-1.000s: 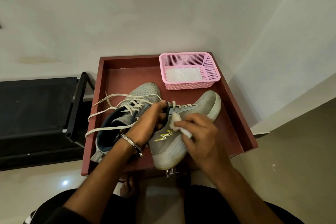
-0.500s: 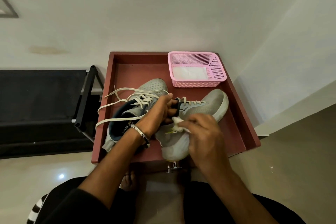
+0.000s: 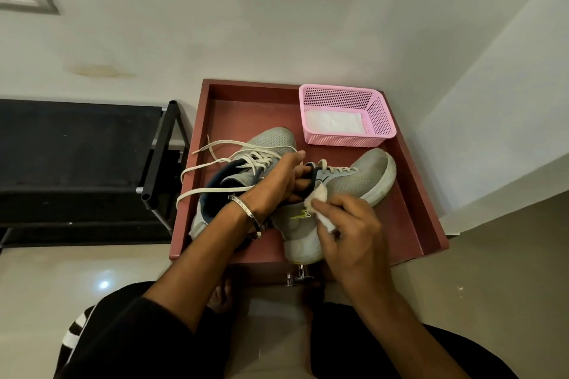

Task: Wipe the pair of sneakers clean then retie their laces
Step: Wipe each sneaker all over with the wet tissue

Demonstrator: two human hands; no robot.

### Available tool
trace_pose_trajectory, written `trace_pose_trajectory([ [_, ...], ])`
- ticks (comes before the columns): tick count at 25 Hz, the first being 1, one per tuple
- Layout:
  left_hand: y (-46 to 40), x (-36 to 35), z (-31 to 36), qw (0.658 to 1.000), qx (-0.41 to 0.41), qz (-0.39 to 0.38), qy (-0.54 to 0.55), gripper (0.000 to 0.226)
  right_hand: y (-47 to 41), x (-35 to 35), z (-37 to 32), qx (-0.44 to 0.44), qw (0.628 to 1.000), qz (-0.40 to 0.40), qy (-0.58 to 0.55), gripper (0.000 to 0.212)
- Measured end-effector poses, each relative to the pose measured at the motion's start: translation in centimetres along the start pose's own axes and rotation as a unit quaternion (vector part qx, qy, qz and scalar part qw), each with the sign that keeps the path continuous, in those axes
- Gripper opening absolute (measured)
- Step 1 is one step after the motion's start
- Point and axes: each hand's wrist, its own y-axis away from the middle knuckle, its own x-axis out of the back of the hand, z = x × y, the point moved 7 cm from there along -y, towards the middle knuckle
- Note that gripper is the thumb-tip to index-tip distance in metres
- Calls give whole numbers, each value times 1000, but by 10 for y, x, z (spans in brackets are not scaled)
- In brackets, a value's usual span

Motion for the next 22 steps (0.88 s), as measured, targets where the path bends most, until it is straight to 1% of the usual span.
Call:
trace_pose_trajectory([
  [1, 1, -1, 1, 1000, -2, -6, 7, 64, 2, -4, -10, 25, 1000, -15, 1, 24],
  [3, 2, -2, 3, 1000, -6, -14, 26, 71, 11, -20, -34, 80, 994, -76, 10, 18],
  [5, 1, -1, 3, 999, -8, -12, 35, 73, 17, -34, -47, 108, 986, -122, 31, 21],
  [6, 0, 0, 2, 999, -9, -11, 36, 75, 16, -34, -46, 103, 987, -120, 36, 22],
  [7, 0, 0, 0, 999, -9, -12, 34, 77, 14, -30, -42, 89, 990, -101, 34, 21],
  [10, 0, 3, -4, 1000, -2, -10, 15, 82, 5, -11, -21, 31, 999, -7, 26, 20],
  [11, 0, 4, -4, 1000, -2, -6, -2, 81, 1, -8, -16, 25, 999, 6, 22, 21],
  [13, 0, 5, -4, 1000, -4, -4, 1, 75, 0, -15, -21, 45, 999, -13, 5, 20],
  [14, -1, 5, -3, 1000, -4, -2, 13, 69, 4, -24, -29, 69, 997, -38, 4, 18],
  [16, -2, 5, -5, 1000, 0, -8, 3, 61, 13, -38, -44, 113, 989, -91, 16, 18],
  [17, -2, 5, -6, 1000, -1, -7, -2, 61, 14, -39, -46, 117, 988, -96, 21, 19],
  [18, -2, 3, -6, 1000, -2, -14, 11, 64, 11, -35, -43, 103, 991, -79, 22, 20],
  [20, 0, 0, -7, 999, 4, -20, 50, 63, -1, -23, -29, 55, 998, -16, 22, 23],
  [21, -1, 1, -8, 998, 5, -18, 63, 61, -6, -19, -25, 45, 999, 0, 22, 24],
  [22, 1, 0, -7, 997, 7, -19, 76, 59, -7, -21, -25, 49, 998, -11, 21, 24],
])
